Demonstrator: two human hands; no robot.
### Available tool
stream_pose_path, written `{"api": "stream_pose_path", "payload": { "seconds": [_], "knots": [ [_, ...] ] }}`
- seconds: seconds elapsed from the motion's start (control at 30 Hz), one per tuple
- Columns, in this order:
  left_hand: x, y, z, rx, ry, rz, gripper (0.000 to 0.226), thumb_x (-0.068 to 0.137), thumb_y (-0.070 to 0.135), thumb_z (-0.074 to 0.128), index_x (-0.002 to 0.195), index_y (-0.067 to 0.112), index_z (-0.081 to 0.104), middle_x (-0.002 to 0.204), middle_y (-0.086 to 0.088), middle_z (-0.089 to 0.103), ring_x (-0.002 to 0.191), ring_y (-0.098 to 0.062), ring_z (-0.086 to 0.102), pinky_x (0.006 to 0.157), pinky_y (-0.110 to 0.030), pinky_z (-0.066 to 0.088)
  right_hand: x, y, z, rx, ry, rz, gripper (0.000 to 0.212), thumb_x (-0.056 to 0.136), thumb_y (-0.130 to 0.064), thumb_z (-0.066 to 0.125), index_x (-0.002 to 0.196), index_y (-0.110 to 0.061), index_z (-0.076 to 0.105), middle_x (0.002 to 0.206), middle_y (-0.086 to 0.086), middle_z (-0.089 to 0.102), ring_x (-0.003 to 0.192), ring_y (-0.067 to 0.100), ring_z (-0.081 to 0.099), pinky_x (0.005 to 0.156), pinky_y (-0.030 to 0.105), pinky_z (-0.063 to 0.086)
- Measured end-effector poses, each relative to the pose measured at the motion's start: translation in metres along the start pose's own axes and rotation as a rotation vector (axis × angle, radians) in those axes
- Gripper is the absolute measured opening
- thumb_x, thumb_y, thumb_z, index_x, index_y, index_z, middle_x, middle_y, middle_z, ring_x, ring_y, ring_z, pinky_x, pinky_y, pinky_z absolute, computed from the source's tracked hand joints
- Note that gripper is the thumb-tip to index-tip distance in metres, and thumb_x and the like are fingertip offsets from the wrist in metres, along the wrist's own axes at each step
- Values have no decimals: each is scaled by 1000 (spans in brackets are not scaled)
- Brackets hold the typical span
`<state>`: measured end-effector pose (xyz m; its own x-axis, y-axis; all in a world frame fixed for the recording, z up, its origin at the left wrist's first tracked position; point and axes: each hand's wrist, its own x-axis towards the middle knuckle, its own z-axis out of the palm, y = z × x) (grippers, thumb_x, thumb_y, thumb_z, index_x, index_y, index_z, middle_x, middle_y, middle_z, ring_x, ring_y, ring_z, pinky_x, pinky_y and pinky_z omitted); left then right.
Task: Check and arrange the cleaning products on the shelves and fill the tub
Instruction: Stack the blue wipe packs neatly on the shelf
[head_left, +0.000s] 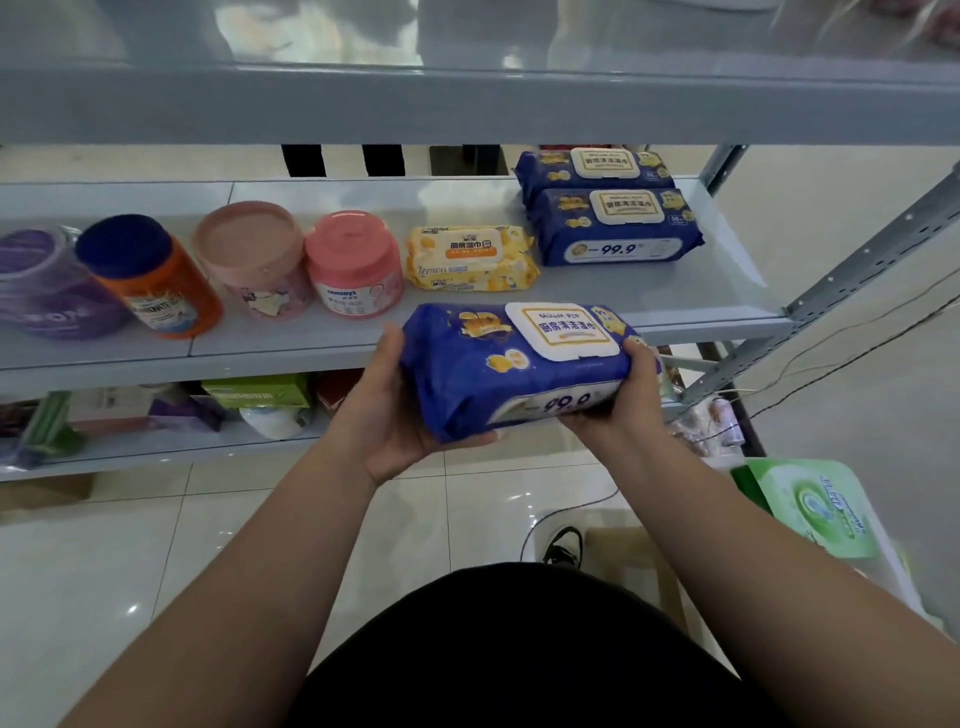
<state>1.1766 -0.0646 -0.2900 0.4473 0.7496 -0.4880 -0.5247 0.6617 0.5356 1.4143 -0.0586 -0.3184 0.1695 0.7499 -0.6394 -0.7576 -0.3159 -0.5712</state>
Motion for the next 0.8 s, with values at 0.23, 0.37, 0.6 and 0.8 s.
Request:
{"api": "stream_pose_path", "payload": {
  "seconds": [0.23, 0.37, 0.6, 0.8],
  "knots": [
    [14, -2, -28, 265, 367, 16, 47, 88, 38, 72, 130, 25, 55, 112, -7, 77, 89, -30, 77, 70, -51, 60, -7, 7, 3, -111, 12, -228, 74, 87, -56, 71, 149, -27, 42, 128, 11, 71, 111, 37, 72, 80, 62, 60],
    [7, -10, -61, 62, 366, -41, 35, 91, 40, 61, 118, 18, 64, 104, -10, 78, 78, -32, 76, 69, -47, 60, -24, -3, 15, -234, -112, -282, 37, 104, -45, 45, 122, -16, 60, 117, 14, 72, 110, 33, 69, 67, 43, 61],
    [6, -28, -88, -19, 419, -114, 39, 87, 49, 57, 101, 15, 72, 99, -11, 76, 74, -33, 74, 67, -43, 59, -43, -2, 27, -613, -274, -421, 24, 112, -20, 36, 107, -19, 59, 110, 10, 69, 100, 25, 72, 68, 33, 60],
    [16, -27, -87, -16, 406, -99, 38, 90, 45, 58, 109, 14, 68, 95, -11, 78, 71, -32, 76, 65, -46, 62, -37, -7, 21, -535, -204, -361, 21, 111, -28, 38, 107, -17, 57, 118, 17, 68, 108, 32, 70, 74, 48, 63]
  ]
}}
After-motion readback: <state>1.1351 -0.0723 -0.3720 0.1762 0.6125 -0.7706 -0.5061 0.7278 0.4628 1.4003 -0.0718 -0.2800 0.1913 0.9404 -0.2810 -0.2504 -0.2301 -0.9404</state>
